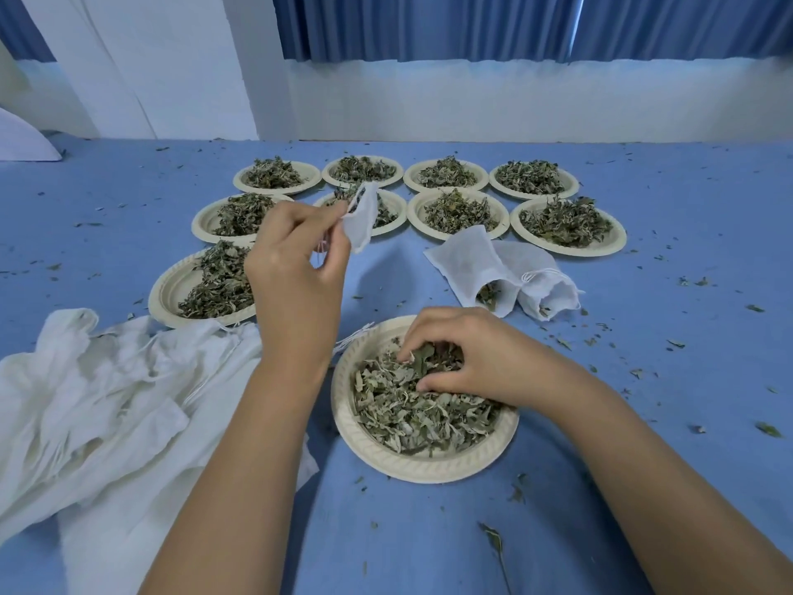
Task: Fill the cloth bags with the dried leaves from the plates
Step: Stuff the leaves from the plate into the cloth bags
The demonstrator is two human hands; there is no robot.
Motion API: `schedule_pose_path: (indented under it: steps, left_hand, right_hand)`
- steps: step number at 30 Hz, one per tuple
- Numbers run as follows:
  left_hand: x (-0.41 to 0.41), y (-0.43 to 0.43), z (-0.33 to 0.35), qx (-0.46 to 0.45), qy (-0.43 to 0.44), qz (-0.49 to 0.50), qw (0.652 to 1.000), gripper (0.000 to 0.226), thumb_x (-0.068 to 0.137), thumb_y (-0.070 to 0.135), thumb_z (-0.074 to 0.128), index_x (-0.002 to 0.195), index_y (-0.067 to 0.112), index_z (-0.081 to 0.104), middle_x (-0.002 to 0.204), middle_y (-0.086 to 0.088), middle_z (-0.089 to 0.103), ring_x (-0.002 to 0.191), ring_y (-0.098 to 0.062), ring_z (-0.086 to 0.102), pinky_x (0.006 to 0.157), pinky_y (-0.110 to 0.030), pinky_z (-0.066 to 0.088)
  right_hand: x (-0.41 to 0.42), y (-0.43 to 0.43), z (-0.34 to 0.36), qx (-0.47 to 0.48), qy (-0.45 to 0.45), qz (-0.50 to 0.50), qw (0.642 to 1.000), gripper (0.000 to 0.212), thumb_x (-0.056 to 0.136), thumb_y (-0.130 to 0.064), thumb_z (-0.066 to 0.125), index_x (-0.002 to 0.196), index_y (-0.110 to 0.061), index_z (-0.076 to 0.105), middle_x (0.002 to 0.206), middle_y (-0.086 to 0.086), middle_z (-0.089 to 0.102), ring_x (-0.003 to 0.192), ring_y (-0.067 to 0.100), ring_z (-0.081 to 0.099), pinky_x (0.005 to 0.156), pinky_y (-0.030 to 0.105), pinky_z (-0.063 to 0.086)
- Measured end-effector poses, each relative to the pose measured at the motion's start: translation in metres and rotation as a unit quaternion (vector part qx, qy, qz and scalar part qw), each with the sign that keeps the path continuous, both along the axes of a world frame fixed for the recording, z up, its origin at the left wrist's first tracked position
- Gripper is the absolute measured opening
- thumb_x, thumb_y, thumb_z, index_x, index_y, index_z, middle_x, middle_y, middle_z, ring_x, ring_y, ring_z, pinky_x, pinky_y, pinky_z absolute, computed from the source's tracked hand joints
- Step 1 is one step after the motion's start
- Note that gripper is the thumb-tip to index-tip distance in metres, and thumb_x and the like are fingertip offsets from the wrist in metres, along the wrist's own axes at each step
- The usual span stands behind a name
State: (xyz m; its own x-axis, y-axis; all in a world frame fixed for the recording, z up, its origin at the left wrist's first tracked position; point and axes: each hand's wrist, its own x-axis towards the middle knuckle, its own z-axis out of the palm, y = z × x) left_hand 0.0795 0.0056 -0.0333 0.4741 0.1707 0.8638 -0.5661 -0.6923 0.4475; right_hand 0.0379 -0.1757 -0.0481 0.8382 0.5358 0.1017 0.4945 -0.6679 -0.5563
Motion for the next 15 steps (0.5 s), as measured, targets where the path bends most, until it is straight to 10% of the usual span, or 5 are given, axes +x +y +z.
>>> schedule_pose_path:
  steps: [7, 15]
  left_hand:
    - [0.003, -0.008, -0.008, 0.065, 0.231, -0.111, 0.964, 0.011, 0.084, 0.003, 0.071, 0.091, 0.008, 0.078, 0.08, -0.007, 0.071, 0.061, -0.005, 0.059, 0.065, -0.015, 0.049]
    - [-0.002, -0.019, -0.01, 0.016, 0.385, -0.148, 0.911, 0.01, 0.081, 0.003, 0.073, 0.078, 0.012, 0.076, 0.061, 0.01, 0.062, 0.046, 0.008, 0.052, 0.045, -0.007, 0.04]
  right_hand:
    - [-0.003, -0.002, 0.006, 0.084, -0.009, -0.017, 0.996, 0.016, 0.077, -0.008, 0.077, 0.088, -0.019, 0.074, 0.085, -0.018, 0.066, 0.084, -0.004, 0.06, 0.081, 0.011, 0.041]
    - [-0.003, -0.008, 0.013, 0.307, -0.061, -0.096, 0.945, 0.022, 0.071, -0.016, 0.081, 0.083, -0.031, 0.073, 0.085, -0.009, 0.072, 0.086, 0.019, 0.065, 0.084, 0.038, 0.052]
